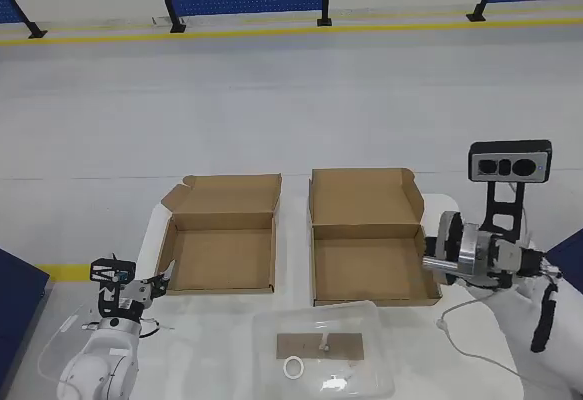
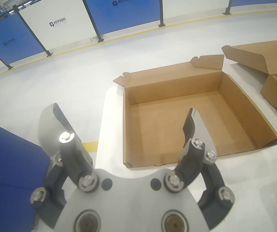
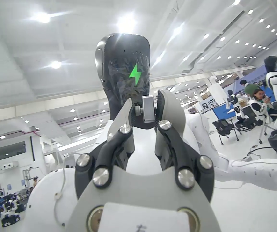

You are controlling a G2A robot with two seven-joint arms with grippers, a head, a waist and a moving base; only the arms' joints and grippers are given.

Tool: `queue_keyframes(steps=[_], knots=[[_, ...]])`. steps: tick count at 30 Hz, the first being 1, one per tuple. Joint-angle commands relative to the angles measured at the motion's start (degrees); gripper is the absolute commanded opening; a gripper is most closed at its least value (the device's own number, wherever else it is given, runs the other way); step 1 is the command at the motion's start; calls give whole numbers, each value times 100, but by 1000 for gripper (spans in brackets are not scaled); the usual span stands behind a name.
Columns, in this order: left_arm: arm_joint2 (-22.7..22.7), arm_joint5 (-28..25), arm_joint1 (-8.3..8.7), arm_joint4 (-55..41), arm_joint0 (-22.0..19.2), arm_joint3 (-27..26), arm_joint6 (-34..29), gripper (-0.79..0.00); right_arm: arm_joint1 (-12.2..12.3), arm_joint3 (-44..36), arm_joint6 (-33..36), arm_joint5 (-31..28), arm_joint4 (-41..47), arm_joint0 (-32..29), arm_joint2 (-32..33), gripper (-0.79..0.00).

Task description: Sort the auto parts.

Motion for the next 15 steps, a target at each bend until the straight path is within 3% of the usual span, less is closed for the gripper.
queue_keyframes(steps=[1,15], knots=[[0,0,0,0,0,0,0,0,-94,54,68,68,109,91,-42,-785],[0,0,0,0,0,0,0,0,-230,-202,-238,355,467,-95,105,-785]])
